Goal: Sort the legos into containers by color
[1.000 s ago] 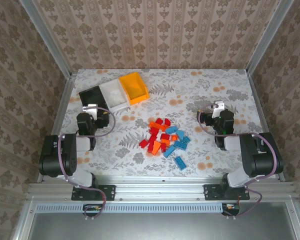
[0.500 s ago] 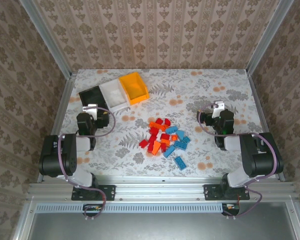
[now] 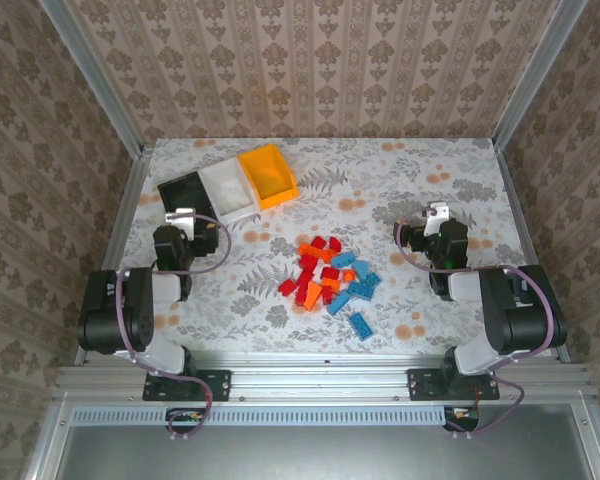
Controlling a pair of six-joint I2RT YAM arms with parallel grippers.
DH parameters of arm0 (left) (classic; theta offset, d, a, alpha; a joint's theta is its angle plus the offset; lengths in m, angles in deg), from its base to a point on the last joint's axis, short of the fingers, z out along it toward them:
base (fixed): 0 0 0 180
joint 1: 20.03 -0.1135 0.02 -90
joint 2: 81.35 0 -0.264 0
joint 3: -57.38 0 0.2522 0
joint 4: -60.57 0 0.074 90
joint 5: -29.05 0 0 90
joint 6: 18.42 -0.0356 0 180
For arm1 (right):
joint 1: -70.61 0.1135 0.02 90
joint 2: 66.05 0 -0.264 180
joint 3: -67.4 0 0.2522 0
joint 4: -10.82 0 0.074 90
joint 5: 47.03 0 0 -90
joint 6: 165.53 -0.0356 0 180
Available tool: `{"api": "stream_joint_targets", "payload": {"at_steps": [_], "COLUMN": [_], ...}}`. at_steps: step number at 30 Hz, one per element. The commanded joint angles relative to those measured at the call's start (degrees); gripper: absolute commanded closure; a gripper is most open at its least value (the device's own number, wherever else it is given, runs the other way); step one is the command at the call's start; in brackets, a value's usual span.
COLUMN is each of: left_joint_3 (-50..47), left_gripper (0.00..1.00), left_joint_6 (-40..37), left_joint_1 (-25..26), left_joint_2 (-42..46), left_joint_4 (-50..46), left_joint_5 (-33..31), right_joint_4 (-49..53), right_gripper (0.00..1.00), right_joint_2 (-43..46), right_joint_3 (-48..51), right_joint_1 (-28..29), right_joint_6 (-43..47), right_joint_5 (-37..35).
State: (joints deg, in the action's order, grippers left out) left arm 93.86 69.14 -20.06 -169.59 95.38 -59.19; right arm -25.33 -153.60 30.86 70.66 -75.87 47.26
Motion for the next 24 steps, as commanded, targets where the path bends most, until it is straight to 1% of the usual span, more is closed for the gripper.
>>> {"api": "stream_joint_targets", "payload": {"at_steps": [1,15,18,20,21,24], "left_joint_3": [0.6,0.6,0.6,0.7,0.7,0.6], "left_gripper": [0.0,0.0,0.0,0.0,0.0,0.0], "left_joint_6": [-0.9,-1.2,-1.1,-0.3,-0.4,-0.1], "left_joint_1": [0.2,0.6,0.9,-0.4,-0.4,0.0], "left_joint_2": [0.2,0.3,0.2,0.2,0.3,0.4], "left_joint_4": [-0.1,0.2,0.1,-0.1,0.0,-0.2], "left_joint_5": [0.7,0.0,-0.6,1.6,1.6,-1.2], "right_joint_4": [-0.2,-0.1,0.8,0.7,0.7,1.0], "right_gripper": [0.0,0.0,0.0,0.0,0.0,0.0], "right_joint_2": [0.0,-0.1,-0.2,-0.2,-0.3,0.0], "right_joint_3": [0.0,-0.1,-0.6,-0.5,-0.6,-0.7], "right_joint_1": [-0.1,-0.4,-0.5,-0.4,-0.4,0.0], "right_joint_6": [0.1,-0.3,-1.9,-1.9,-1.9,-1.8], "right_joint_5": [-0.5,-0.1,-4.2,-4.2,-4.2,-5.6]}}
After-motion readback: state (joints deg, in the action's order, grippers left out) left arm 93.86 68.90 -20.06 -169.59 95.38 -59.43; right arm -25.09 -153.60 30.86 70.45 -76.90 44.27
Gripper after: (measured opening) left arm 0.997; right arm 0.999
